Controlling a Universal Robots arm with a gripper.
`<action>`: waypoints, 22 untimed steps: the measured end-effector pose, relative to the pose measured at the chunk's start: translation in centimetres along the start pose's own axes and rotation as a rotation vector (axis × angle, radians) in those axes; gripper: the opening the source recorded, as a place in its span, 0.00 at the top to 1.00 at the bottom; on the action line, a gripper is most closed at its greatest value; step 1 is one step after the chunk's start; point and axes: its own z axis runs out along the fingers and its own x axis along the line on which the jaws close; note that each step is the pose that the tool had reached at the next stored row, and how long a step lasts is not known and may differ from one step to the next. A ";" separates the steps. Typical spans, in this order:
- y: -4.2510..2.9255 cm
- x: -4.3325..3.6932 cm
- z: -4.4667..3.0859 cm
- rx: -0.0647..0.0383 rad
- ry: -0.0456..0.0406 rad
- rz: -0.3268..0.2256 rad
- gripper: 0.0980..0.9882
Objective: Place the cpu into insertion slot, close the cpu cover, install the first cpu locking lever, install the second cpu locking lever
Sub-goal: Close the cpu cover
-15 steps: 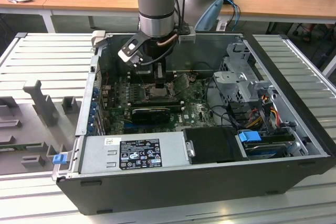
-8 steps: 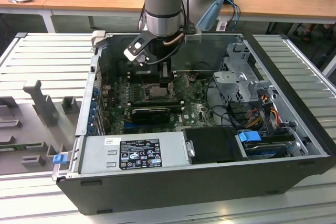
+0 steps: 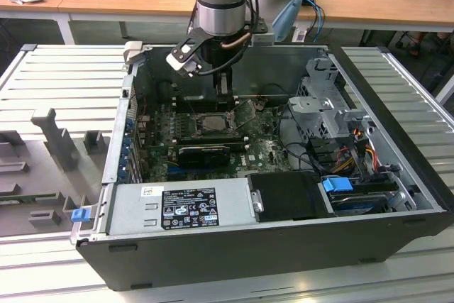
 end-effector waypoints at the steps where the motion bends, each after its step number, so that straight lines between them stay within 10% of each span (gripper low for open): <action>1: 0.20 0.00 0.00 0.000 -0.0002 0.000 0.99; 13: 2.34 0.07 -0.88 0.002 -0.0002 0.000 0.99; 22: 5.61 0.18 -0.65 0.007 -0.0003 0.000 0.99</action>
